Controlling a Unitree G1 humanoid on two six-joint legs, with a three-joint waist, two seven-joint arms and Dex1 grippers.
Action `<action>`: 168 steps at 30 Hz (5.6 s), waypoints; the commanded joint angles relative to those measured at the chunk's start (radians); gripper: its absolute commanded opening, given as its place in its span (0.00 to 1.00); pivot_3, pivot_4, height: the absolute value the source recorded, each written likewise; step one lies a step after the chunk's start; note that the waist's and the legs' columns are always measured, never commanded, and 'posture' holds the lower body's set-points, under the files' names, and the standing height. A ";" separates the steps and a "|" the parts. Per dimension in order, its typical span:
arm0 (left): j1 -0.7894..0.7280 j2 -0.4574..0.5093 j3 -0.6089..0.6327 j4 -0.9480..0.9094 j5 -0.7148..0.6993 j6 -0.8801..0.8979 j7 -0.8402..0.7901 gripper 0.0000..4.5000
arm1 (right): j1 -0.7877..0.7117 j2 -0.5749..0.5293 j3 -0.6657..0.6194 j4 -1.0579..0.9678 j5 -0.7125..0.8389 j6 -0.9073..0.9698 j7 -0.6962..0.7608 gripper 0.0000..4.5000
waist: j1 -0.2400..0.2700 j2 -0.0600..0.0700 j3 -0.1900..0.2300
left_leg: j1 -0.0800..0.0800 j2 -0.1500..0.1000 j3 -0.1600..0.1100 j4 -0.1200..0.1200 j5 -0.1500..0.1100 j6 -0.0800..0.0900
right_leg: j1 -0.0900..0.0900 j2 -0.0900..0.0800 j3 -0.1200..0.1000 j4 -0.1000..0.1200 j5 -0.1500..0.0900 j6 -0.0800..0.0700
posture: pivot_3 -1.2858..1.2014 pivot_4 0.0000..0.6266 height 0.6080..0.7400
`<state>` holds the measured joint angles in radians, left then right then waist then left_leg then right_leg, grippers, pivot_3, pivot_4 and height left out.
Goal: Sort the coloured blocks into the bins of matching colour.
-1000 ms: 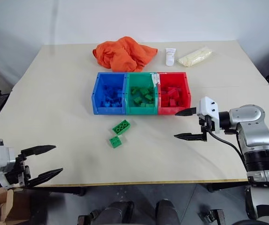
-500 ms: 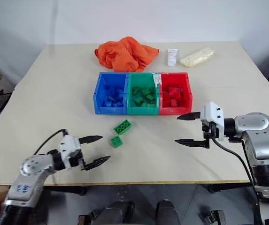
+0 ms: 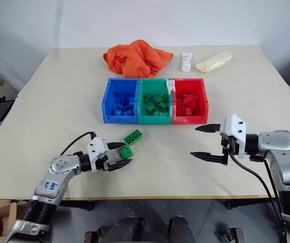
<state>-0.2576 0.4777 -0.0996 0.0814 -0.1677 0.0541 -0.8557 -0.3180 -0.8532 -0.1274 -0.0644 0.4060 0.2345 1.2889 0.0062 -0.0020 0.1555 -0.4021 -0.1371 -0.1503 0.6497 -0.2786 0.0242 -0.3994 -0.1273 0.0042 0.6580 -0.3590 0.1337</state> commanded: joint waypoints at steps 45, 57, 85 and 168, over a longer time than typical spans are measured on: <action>-0.878 -0.342 0.046 0.931 0.102 -0.398 0.200 0.89 | 0.174 0.086 -0.237 -0.190 0.171 0.021 -0.312 1.00 | 0.015 -0.013 0.008 | -0.002 -0.002 0.000 0.004 0.000 0.002 | 0.002 -0.001 -0.013 0.002 0.002 0.004 | 0.52 0.24 1.00; -0.423 -0.032 0.068 0.226 -0.061 -0.081 -0.148 1.00 | 0.022 0.017 -0.123 -0.015 0.144 -0.009 -0.093 1.00 | -0.014 -0.012 0.007 | -0.002 -0.001 -0.001 0.002 0.000 0.002 | 0.001 -0.001 -0.004 0.003 0.002 0.004 | 0.52 0.24 1.00; 0.210 0.329 0.378 -0.009 -0.259 -0.038 -0.375 1.00 | -0.289 -0.081 0.111 0.436 0.051 -0.206 0.323 1.00 | -0.009 -0.001 0.013 | 0.000 0.000 -0.001 0.000 0.000 0.002 | 0.001 -0.001 -0.001 -0.002 0.001 0.003 | 0.52 0.24 1.00; -0.471 0.063 0.154 0.227 -0.157 0.129 -0.267 0.99 | -0.029 -0.072 -0.096 0.183 0.102 -0.142 0.101 1.00 | -0.015 -0.007 0.017 | -0.003 -0.001 0.000 0.008 -0.001 0.003 | 0.001 -0.001 -0.006 0.004 0.002 0.005 | 0.52 0.24 1.00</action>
<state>-0.7555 0.4913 0.0215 0.3818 -0.2898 0.1552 -1.0695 -0.3321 -0.9114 -0.2115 0.1101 0.5122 0.1112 1.3743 -0.0092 -0.0086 0.1722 -0.4045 -0.1379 -0.1506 0.6572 -0.2799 0.0267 -0.3984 -0.1277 0.0006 0.6623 -0.3568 0.1387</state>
